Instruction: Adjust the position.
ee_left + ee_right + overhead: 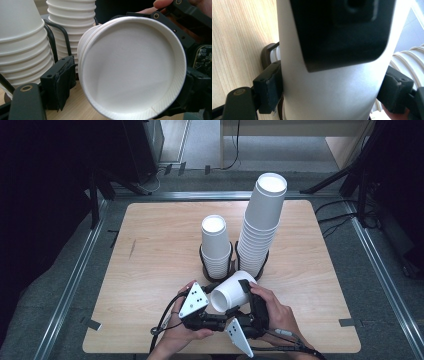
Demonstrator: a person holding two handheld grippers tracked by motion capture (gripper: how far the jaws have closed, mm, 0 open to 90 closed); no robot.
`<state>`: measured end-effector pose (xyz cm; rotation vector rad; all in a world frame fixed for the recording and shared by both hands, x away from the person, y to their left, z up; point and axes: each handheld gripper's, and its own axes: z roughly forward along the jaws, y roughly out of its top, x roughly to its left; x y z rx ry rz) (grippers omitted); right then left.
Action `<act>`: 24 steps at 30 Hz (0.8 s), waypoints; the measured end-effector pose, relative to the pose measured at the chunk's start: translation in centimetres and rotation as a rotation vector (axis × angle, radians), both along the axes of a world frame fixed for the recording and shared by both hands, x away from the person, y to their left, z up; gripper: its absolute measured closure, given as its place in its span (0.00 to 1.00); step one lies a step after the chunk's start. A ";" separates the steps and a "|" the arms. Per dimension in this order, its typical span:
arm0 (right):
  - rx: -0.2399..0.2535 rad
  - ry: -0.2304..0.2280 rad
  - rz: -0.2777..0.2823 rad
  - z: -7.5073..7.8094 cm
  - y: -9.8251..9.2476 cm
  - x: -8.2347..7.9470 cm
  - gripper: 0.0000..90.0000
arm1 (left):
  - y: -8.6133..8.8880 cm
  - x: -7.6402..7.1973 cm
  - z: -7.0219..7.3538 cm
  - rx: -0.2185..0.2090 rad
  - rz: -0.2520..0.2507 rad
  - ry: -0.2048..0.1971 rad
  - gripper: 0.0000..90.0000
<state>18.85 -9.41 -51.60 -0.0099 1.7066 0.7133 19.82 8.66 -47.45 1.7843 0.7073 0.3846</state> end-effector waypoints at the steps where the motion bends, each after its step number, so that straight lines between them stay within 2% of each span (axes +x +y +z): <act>1: -0.003 0.001 0.001 0.0 0.0 0.0 0.20 | 0.0 0.0 0.0 0.001 0.004 0.002 0.17; 4: -0.006 0.000 0.000 -0.1 0.0 0.0 0.20 | -0.1 -0.1 0.1 0.003 0.003 0.002 0.21; 21: -0.007 -0.011 0.004 -0.1 0.1 -0.1 0.19 | 0.3 -0.1 0.2 -0.001 -0.002 0.023 0.24; 24: -0.005 -0.013 0.005 -0.1 0.1 -0.1 0.18 | 0.3 -0.2 0.3 -0.001 -0.003 0.017 0.24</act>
